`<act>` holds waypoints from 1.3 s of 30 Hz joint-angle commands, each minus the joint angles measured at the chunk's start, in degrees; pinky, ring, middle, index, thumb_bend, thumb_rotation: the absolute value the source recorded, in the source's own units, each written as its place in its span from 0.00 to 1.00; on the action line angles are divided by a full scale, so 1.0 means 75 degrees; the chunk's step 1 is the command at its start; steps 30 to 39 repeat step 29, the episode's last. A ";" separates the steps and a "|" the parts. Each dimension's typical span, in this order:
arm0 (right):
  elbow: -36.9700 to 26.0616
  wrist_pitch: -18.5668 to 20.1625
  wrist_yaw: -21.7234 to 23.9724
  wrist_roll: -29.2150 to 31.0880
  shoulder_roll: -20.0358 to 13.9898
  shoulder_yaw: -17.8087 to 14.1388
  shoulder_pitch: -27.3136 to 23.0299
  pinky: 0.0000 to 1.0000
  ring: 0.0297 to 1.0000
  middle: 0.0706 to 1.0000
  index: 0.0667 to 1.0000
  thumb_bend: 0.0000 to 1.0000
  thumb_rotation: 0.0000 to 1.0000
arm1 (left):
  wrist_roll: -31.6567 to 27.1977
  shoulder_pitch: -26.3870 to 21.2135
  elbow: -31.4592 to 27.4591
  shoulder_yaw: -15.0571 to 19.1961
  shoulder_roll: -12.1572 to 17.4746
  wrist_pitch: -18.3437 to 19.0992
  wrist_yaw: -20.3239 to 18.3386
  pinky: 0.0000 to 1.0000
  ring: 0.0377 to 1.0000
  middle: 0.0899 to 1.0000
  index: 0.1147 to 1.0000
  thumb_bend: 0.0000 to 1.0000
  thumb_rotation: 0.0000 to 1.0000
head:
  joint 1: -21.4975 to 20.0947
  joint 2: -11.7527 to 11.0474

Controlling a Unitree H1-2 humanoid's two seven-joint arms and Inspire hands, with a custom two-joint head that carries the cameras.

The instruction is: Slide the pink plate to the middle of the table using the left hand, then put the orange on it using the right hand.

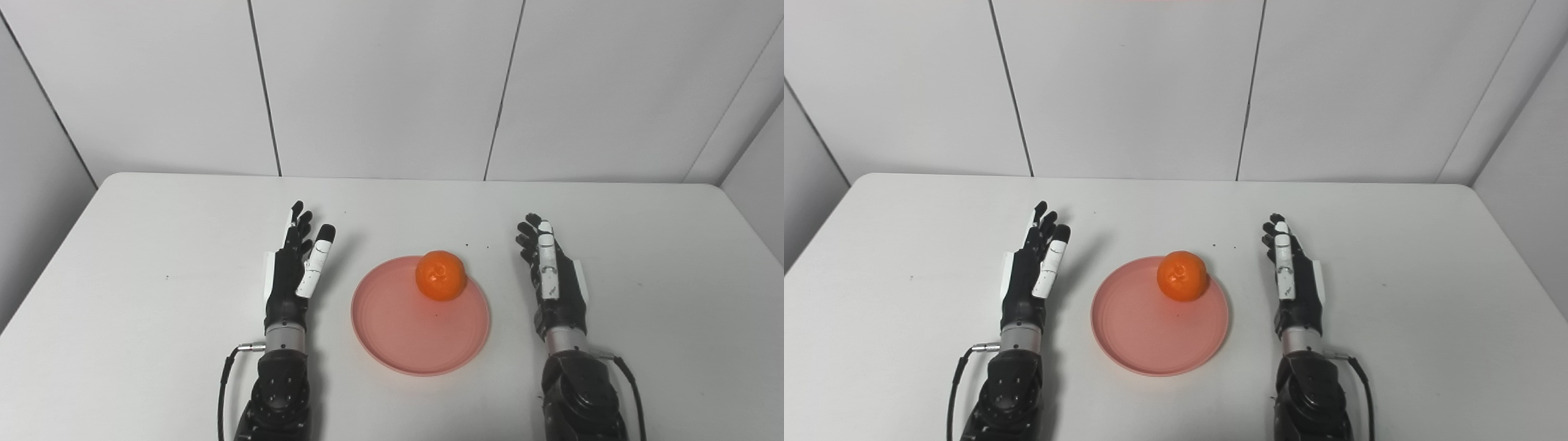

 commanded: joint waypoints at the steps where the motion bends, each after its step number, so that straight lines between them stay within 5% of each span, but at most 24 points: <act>1: 0.0216 -0.0254 -0.0047 -0.0154 -0.0050 0.0222 0.0090 1.00 0.92 0.90 0.90 0.75 1.00 | 0.0038 -0.0165 -0.0295 -0.0045 -0.0044 0.0220 -0.0022 0.95 0.96 0.95 0.95 0.87 0.92 | 0.0010 0.0005; 14: 0.0393 -0.0253 0.0024 -0.0085 -0.0243 0.0682 0.0197 1.00 0.97 0.94 0.92 0.80 1.00 | -0.0320 -0.0167 -0.0393 -0.0023 -0.0066 0.0599 -0.0239 1.00 1.00 1.00 1.00 0.91 0.95 | 0.0010 -0.0001; 39: 0.0293 -0.0253 -0.0030 -0.0052 -0.0358 0.0767 0.0181 1.00 0.96 0.94 0.92 0.78 1.00 | -0.0462 -0.0125 -0.0535 -0.0106 -0.0028 0.0739 -0.0327 1.00 1.00 1.00 1.00 0.92 0.94 | -0.0011 0.0016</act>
